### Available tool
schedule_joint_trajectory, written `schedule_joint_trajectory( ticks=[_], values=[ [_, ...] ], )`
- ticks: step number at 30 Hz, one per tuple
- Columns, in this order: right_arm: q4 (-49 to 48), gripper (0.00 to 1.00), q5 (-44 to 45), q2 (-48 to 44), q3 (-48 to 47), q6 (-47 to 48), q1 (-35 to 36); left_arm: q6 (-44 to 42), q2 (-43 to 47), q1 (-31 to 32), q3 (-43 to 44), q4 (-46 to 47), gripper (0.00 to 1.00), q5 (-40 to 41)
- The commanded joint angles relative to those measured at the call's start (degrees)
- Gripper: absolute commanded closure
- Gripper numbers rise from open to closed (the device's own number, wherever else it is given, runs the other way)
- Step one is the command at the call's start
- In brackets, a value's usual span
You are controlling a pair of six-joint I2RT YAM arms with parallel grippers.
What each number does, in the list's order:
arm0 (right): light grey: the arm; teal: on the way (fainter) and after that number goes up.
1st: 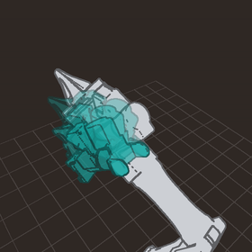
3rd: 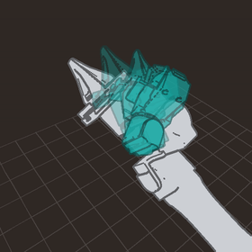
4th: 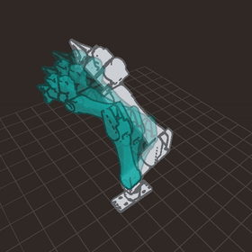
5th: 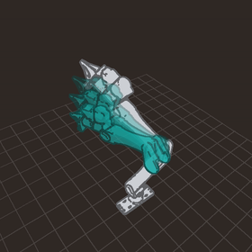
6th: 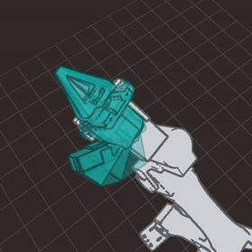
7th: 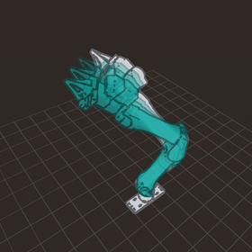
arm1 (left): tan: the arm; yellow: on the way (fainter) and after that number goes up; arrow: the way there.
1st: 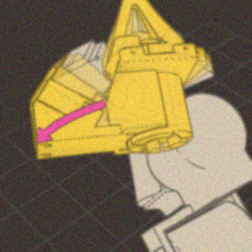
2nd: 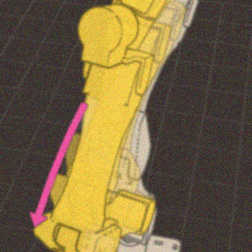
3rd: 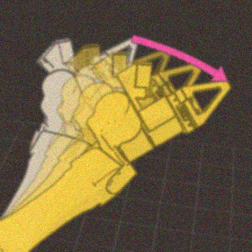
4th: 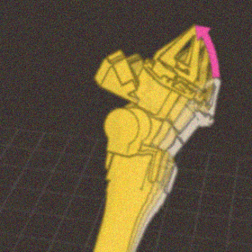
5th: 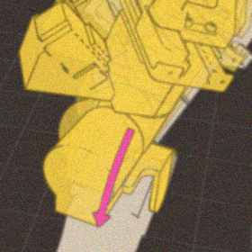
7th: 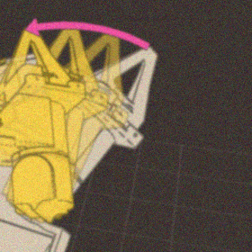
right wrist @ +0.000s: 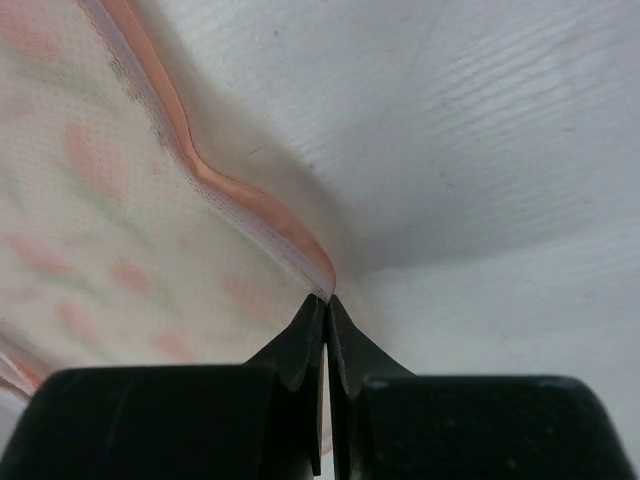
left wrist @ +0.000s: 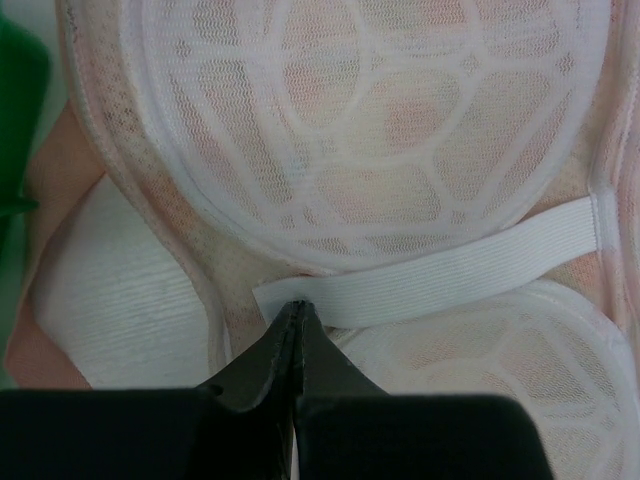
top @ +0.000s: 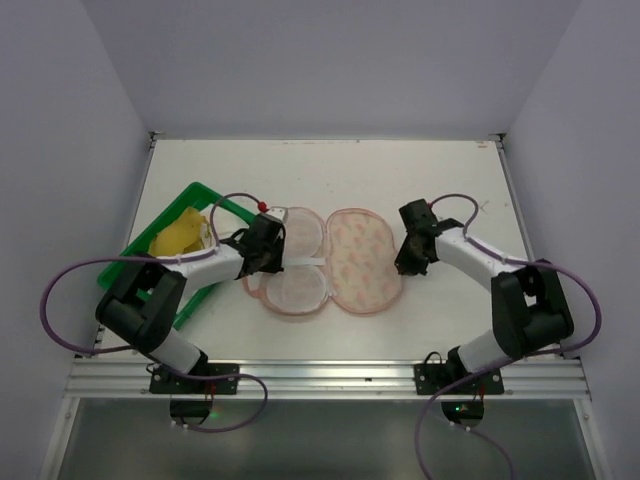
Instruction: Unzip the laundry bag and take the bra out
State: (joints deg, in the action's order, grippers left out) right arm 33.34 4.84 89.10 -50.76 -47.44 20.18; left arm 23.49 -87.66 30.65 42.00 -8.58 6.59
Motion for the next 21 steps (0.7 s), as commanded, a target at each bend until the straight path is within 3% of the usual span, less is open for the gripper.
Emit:
schedule_joint_trajectory(
  ticks=[1, 7, 12, 17, 21],
  values=[
    [5.06, 1.00, 9.81, -8.83, -3.11, 3.93, -1.20, 2.35, -3.65, 2.82, 5.44, 3.83, 1.00, -4.11],
    [9.11, 1.00, 13.44, -18.42, -8.12, 11.39, -1.38, 7.54, -10.95, 7.57, 13.61, 7.52, 1.00, -11.50],
    [5.26, 1.00, 0.46, -22.65, -11.55, 16.50, -1.20, 10.87, -14.55, 10.83, 18.29, 12.08, 1.00, -13.62],
    [-0.38, 1.00, -13.26, -19.85, -11.20, 13.61, 0.82, 13.25, -13.16, 11.09, 16.63, 14.99, 1.00, -14.85],
    [-5.03, 1.00, -19.77, -15.46, -10.85, 10.97, 3.63, 12.29, -7.10, 10.83, 14.35, 11.49, 0.92, -8.38]
  ],
)
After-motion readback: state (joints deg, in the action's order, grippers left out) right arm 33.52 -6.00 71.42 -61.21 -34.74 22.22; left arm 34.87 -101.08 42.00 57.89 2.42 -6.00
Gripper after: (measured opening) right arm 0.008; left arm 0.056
